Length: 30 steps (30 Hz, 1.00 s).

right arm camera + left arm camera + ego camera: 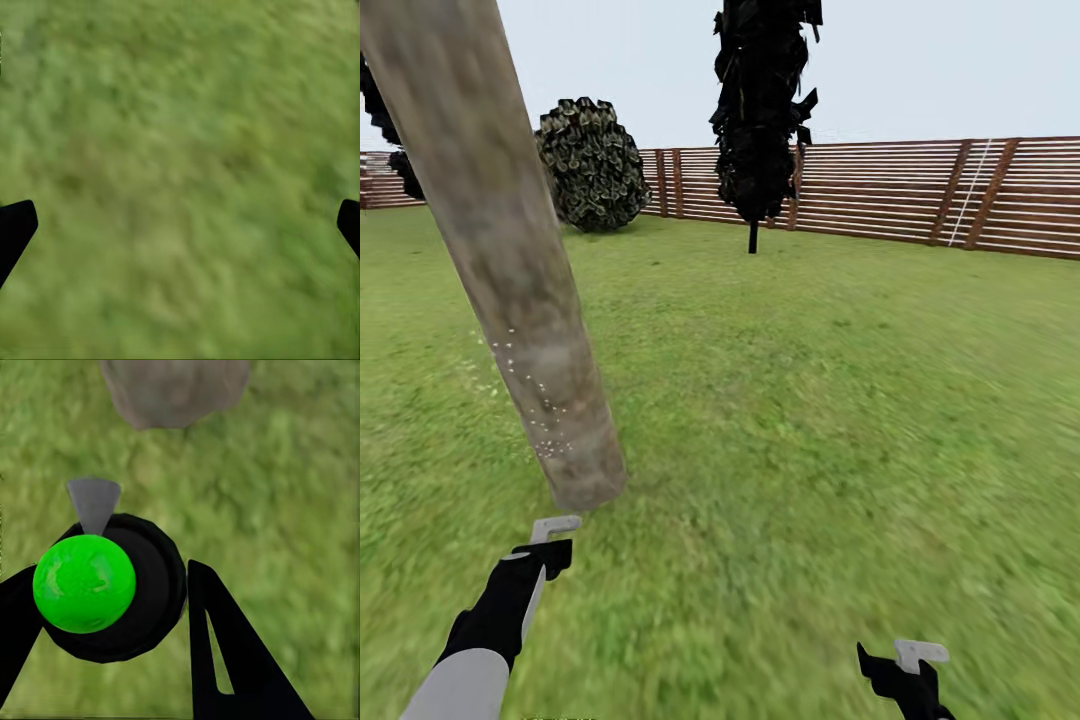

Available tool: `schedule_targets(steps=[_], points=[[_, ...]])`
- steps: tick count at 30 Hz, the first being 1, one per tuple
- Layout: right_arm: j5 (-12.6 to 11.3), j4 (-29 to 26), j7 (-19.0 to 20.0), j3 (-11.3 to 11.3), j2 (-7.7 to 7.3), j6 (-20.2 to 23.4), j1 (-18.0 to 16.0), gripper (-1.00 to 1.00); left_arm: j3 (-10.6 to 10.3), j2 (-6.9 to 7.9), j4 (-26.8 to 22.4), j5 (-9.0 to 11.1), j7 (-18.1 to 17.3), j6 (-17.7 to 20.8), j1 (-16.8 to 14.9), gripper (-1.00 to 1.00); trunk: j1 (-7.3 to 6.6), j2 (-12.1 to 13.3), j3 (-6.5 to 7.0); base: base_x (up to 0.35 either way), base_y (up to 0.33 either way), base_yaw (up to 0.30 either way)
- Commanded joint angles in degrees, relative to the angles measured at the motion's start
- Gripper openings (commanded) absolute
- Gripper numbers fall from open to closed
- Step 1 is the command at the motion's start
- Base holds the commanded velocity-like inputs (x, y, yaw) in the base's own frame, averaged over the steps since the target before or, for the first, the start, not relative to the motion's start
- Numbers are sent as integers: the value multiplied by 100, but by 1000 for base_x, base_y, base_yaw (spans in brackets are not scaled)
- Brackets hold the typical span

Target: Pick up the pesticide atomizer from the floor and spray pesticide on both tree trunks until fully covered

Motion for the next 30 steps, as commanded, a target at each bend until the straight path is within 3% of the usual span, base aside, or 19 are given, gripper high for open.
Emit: schedule_targets(steps=[1, 10, 20, 30], points=[[0, 0, 0, 0, 0, 1, 0, 100, 0, 0, 0, 0, 1, 0, -1, -100, 0, 0, 0, 84, -275, 273], [6, 0, 0, 0, 0, 2, 0, 100, 0, 0, 0, -1, 1, 0, -1, -100, 0, 0, 0, 88, -275, 270], [9, 0, 0, 0, 0, 2, 0, 100, 4, 8, 0, -4, 1, 8, -3, -100, 0, 0, 0, 122, -272, 34], [-7, 0, 0, -7, -4, 2, 0, 100, 15, 14, -9, -5, 1, 9, -4, -100, 0, 0, 0, 162, -260, 224]])
